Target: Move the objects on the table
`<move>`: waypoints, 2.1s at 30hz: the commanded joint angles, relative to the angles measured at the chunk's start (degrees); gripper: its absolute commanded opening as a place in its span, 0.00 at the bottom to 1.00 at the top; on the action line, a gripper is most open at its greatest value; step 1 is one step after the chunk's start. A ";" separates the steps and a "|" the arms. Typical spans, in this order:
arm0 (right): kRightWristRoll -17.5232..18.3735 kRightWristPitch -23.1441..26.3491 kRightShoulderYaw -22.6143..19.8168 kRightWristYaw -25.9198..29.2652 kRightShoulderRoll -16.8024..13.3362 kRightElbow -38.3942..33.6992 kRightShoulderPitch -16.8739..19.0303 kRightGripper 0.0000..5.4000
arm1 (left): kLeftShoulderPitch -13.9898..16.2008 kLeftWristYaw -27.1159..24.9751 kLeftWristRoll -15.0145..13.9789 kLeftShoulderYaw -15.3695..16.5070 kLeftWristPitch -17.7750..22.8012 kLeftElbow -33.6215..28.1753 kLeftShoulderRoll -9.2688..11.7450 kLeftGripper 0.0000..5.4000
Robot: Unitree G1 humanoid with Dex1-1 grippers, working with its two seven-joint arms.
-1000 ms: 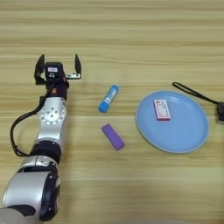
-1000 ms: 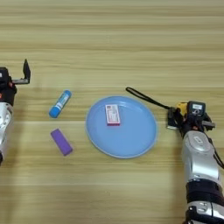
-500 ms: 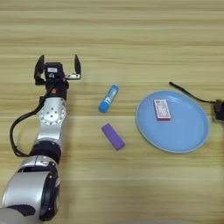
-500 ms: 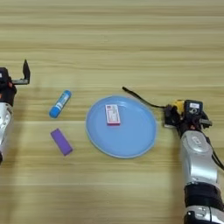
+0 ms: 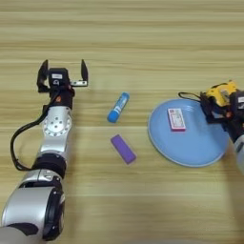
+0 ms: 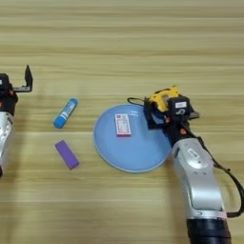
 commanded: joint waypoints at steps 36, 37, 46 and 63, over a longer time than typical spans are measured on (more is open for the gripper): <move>-5.02 8.00 3.89 1.70 -1.29 2.42 1.39 0.96 | 0.07 0.50 0.54 -0.85 0.33 -0.53 -0.18 1.00; -4.96 7.78 3.73 1.67 -1.12 2.43 1.36 0.99 | 0.08 0.50 0.54 -0.85 0.34 -0.54 -0.18 1.00; -2.60 4.71 2.19 2.06 0.69 0.96 0.94 1.00 | 0.07 0.44 0.59 -0.90 0.35 -0.54 -0.14 1.00; -0.44 -2.51 -3.03 -0.65 2.26 1.18 -0.84 1.00 | -0.07 -0.69 0.63 -1.61 0.98 0.04 -0.37 1.00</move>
